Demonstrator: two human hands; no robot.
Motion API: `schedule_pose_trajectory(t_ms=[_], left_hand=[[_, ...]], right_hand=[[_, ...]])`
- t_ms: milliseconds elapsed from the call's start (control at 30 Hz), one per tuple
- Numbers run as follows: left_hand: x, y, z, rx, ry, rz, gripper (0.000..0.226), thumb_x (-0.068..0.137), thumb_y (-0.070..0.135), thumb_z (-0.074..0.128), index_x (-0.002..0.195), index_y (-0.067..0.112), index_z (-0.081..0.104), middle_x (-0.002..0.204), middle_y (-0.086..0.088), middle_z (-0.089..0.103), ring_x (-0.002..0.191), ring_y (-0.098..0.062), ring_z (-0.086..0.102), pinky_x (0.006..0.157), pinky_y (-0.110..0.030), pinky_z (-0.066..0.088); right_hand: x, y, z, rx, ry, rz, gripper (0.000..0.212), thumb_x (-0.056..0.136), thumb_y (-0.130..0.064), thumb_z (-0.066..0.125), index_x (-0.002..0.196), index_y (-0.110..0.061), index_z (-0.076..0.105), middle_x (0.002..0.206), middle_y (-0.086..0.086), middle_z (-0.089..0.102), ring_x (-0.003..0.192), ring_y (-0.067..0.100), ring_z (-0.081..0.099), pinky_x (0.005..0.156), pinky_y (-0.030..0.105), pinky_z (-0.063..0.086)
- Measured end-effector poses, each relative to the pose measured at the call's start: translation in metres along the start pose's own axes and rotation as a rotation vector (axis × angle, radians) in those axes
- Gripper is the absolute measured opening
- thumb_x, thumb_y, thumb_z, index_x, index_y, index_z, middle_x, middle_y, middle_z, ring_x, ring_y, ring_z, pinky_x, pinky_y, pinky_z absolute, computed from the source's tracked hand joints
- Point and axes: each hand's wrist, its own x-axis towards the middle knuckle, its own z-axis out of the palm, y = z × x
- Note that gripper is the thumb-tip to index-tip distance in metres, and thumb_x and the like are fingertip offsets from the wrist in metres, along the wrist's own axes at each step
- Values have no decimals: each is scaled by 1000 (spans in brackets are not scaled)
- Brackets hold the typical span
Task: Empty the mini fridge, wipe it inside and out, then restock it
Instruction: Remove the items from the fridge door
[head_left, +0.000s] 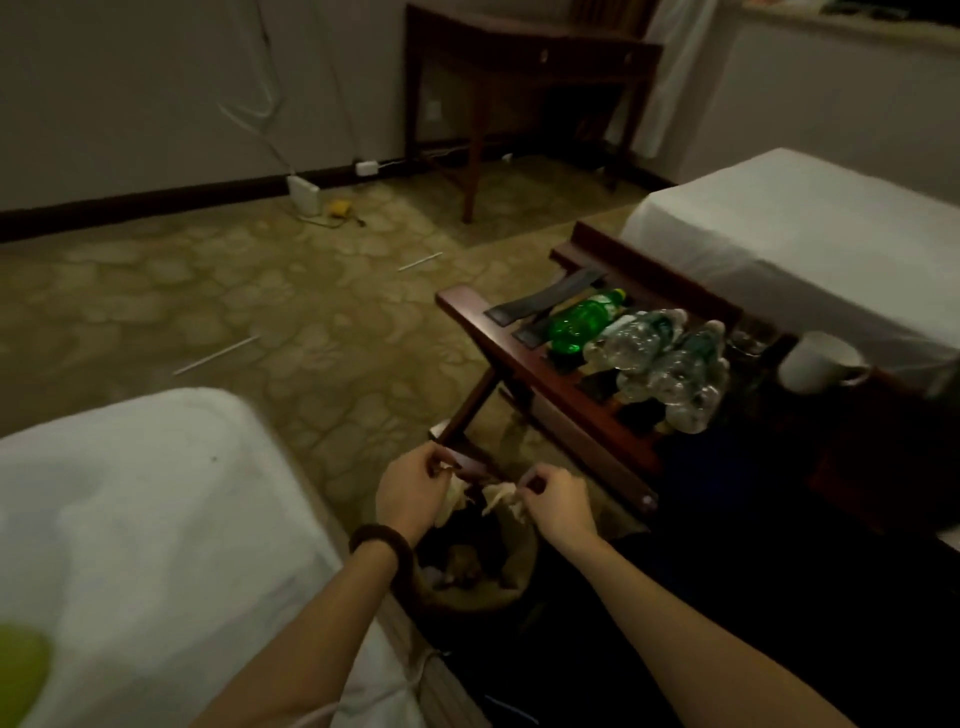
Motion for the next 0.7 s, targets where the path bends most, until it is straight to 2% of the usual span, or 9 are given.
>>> schedule_pose_trajectory(t_ms=[100, 200, 267, 333, 433, 633, 700], left_hand=[[3, -15, 3, 7, -12, -13, 16, 87, 15, 56, 82, 29, 60, 81, 10, 60, 81, -13, 60, 71, -30, 51], [9, -22, 10, -5, -52, -51, 12, 88, 15, 56, 86, 26, 61, 80, 11, 58, 80, -12, 58, 73, -33, 52], [14, -24, 15, -38, -81, -81, 13, 89, 16, 56, 83, 27, 60, 84, 10, 60, 83, -11, 58, 75, -33, 52], [16, -26, 21, -39, -104, -86, 14, 89, 16, 56, 83, 28, 59, 87, 8, 61, 85, -12, 58, 75, -31, 51], [16, -26, 29, -6, -147, -86, 12, 89, 17, 56, 87, 28, 59, 90, 7, 62, 86, -11, 58, 75, -30, 51], [15, -22, 41, 14, -288, -112, 18, 87, 17, 60, 104, 25, 58, 98, 6, 62, 87, -7, 59, 74, -24, 51], [16, -17, 43, -27, -311, -105, 21, 87, 15, 60, 105, 25, 58, 103, 5, 60, 94, -9, 58, 81, -29, 52]], right_hand=[[9, 4, 18, -21, -23, 21, 10, 90, -16, 59, 81, -21, 60, 83, -3, 63, 69, 6, 56, 54, 16, 43], [15, 12, 24, -17, -38, 6, 7, 90, -15, 59, 87, -20, 62, 90, -2, 63, 74, 4, 54, 55, 11, 40], [16, 17, 24, -31, -71, -10, 12, 91, -15, 57, 100, -17, 65, 95, -3, 63, 80, 5, 54, 62, 10, 40], [18, 22, 23, -31, -80, -6, 21, 92, -13, 55, 110, -16, 64, 104, -2, 65, 92, 9, 58, 74, 13, 43], [20, 28, 19, -34, -88, 10, 21, 92, -14, 54, 110, -19, 65, 108, -2, 66, 99, 11, 59, 82, 20, 48], [21, 33, 1, 14, -106, -3, 20, 92, -13, 53, 108, -19, 65, 105, -2, 64, 91, 9, 58, 71, 18, 45], [21, 35, -6, 35, -106, 10, 20, 92, -13, 53, 107, -19, 64, 103, -2, 64, 93, 11, 59, 72, 20, 47]])
